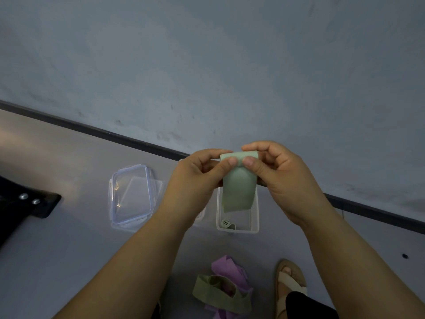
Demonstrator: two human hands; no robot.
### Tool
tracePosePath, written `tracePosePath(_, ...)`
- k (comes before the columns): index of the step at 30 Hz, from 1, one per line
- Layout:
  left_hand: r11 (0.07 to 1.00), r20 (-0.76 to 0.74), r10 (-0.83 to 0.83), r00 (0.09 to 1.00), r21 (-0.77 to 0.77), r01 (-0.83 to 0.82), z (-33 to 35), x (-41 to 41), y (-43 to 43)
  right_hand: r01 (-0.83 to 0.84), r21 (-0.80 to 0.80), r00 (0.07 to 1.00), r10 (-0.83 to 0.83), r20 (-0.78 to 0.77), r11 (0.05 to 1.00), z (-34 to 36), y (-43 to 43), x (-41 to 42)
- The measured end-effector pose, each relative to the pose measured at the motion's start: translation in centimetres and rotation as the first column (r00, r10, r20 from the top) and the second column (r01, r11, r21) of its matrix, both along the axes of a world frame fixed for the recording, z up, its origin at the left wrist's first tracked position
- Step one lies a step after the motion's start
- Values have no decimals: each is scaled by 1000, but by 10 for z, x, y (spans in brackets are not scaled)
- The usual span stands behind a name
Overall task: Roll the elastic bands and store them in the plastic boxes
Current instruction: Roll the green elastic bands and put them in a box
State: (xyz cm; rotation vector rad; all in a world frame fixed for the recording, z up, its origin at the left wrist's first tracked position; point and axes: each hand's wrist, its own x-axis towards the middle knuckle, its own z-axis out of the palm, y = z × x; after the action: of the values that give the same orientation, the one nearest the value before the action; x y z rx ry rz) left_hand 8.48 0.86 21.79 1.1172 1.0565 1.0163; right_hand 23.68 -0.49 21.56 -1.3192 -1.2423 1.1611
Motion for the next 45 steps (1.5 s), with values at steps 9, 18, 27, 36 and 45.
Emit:
tracePosePath(9, 998, 3, -16, 1000, 62, 15, -2, -6, 2, -26, -19, 1000, 26, 4, 999, -2, 1, -2)
tracePosePath(18, 995, -14, -32, 999, 90, 33, -1, -3, 1, -22, -48, 999, 21, -24, 999, -1, 1, -1)
tracePosePath(27, 995, -44, -70, 997, -70, 66, -2, -4, 1, -20, -37, 998, 18, -63, 999, -6, 1, 1)
tracePosePath(36, 999, -38, -40, 998, 0, 40, -2, -8, 3, -56, 11, 998, 57, -22, 998, -6, 1, 1)
tracePosePath(45, 998, -32, -49, 998, 47, 51, 0, -7, 3, -58, -84, 998, 55, -31, 995, -3, 0, -2)
